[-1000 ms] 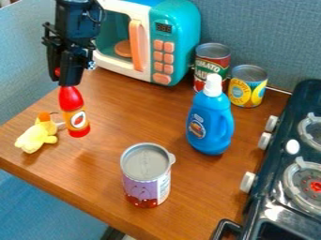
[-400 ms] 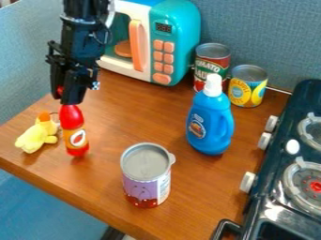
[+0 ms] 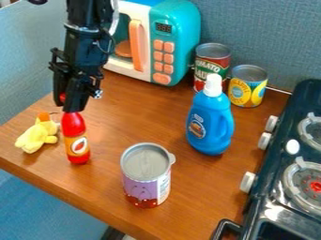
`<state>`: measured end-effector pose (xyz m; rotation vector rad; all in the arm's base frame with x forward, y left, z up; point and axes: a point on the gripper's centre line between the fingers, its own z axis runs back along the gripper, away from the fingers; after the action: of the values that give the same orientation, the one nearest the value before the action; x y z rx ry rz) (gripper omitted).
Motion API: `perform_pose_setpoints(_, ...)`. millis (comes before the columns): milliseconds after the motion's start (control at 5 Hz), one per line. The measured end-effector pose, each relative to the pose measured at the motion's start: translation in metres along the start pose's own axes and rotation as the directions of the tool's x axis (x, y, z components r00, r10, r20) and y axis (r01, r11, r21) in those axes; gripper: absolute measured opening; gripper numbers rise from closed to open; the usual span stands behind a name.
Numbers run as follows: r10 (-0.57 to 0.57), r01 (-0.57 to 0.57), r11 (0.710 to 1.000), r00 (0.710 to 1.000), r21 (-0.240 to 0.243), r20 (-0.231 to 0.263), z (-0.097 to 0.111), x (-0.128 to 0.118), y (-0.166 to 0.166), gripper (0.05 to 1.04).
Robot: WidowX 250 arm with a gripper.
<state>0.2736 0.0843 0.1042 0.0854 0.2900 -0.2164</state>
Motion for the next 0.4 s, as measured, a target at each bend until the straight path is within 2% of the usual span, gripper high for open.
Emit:
perform_pose_setpoints(200,0.000,0.000,1.000,1.000,-0.006,-0.013,-0.0041,-0.0028,-0.0015,0.387)
perform_pose_setpoints(400,-0.017,0.017,0.999,1.000,-0.030,-0.011,-0.0065,-0.0032,-0.0048,0.695)
